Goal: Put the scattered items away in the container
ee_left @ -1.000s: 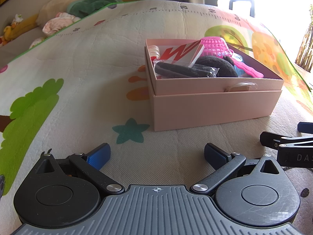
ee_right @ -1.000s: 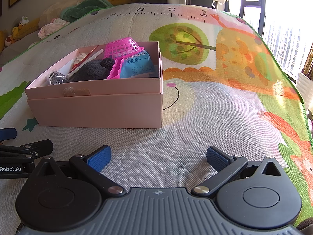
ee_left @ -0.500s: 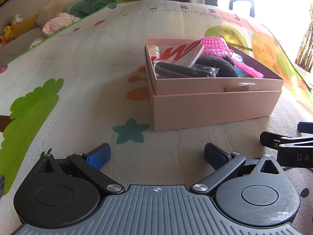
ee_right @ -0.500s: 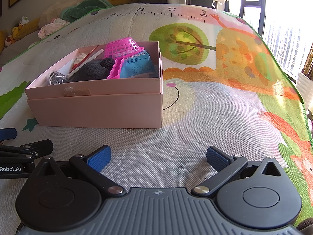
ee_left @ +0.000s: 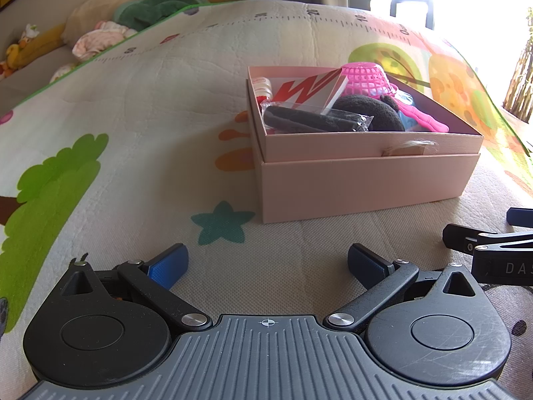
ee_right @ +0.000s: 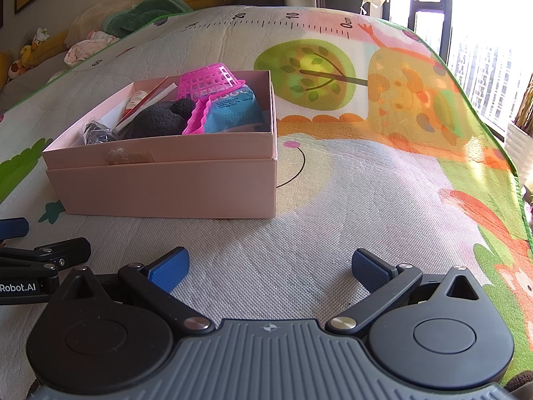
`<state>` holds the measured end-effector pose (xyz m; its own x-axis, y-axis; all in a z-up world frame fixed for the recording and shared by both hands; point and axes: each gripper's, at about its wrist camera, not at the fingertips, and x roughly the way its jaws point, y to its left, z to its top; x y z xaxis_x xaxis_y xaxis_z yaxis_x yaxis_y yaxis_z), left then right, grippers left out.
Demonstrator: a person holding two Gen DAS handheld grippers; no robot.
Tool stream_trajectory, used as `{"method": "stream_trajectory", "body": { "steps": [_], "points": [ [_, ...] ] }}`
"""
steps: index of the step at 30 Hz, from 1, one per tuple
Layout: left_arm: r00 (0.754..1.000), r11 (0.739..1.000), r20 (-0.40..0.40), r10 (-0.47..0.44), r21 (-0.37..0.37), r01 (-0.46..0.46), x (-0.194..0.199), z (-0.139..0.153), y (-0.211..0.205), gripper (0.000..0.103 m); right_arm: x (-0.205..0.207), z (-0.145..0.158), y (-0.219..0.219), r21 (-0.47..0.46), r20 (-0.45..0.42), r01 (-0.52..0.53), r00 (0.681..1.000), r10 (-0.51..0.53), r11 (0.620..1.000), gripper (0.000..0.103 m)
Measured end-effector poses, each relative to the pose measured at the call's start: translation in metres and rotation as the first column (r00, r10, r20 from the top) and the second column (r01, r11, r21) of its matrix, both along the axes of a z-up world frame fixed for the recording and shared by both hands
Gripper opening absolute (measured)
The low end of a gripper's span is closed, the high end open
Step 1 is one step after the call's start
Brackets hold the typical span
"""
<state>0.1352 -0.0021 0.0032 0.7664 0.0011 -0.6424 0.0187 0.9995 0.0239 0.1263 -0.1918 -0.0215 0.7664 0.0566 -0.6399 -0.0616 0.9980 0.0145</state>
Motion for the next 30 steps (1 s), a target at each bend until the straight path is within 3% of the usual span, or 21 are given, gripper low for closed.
{"method": "stream_trajectory", "body": {
  "steps": [22,30],
  "points": [
    [1.000,1.000,-0.003,-0.005,-0.007,0.005,0.000,0.001,0.000,0.103,-0.001,0.000,0.000,0.000,0.000,0.000,1.000,0.000,1.000,0.103],
    [0.993,0.998,-0.115,-0.021,-0.062,0.013,0.016,0.011,0.007,0.103,-0.001,0.000,0.001,0.000,0.000,0.000,1.000,0.000,1.000,0.103]
  ]
}}
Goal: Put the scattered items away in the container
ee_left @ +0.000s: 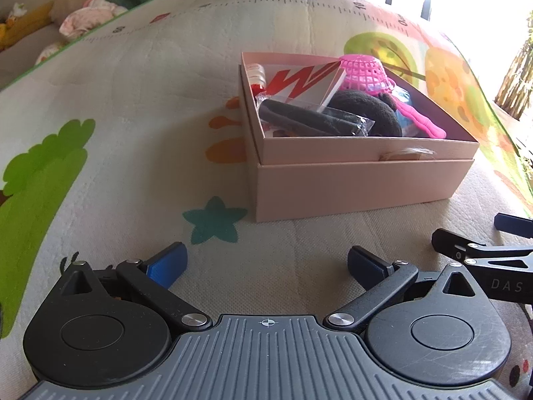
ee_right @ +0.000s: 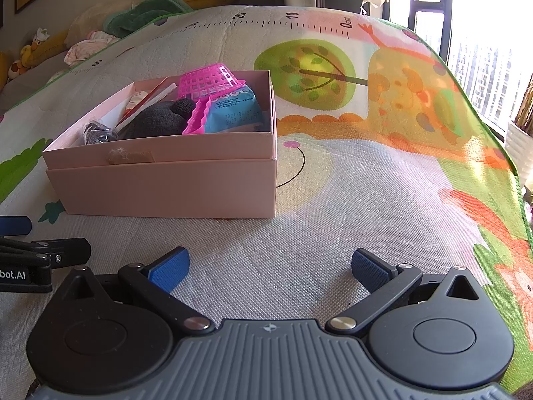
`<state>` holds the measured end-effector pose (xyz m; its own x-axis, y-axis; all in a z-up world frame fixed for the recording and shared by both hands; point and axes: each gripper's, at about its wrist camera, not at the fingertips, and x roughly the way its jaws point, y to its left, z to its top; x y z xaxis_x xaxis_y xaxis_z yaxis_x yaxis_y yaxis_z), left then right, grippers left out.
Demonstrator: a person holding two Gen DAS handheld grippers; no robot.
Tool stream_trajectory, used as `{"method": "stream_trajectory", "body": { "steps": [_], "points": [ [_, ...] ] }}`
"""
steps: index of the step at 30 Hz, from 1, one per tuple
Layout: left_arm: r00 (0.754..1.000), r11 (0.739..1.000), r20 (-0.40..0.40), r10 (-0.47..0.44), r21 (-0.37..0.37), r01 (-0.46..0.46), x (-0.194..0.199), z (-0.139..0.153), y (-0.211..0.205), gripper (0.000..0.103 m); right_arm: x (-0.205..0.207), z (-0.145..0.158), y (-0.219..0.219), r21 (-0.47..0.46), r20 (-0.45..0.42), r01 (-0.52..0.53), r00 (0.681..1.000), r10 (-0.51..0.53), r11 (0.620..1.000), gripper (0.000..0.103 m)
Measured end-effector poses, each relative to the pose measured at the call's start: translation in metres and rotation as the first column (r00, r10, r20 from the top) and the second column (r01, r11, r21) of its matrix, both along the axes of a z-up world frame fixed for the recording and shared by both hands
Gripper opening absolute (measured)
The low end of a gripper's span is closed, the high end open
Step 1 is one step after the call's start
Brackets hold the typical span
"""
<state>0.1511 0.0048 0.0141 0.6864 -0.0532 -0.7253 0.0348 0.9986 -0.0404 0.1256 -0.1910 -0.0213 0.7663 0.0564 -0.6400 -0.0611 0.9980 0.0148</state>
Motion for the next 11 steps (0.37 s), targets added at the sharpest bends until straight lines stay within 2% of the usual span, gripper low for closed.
{"method": "stream_trajectory", "body": {
  "steps": [2,4,11],
  "points": [
    [1.000,0.998,0.006,-0.019,0.061,0.019,-0.002,-0.003,-0.009,0.103,0.000,0.000,0.000,0.001,0.000,0.000,1.000,0.000,1.000,0.103],
    [0.999,0.998,0.032,-0.011,0.057,0.009,-0.007,-0.005,-0.010,0.103,0.000,0.000,-0.001,0.000,0.000,0.000,1.000,0.000,1.000,0.103],
    [0.999,0.999,0.043,-0.020,0.051,0.017,-0.011,-0.006,-0.008,0.103,0.000,0.000,-0.001,0.000,0.000,0.000,1.000,0.000,1.000,0.103]
  ]
}}
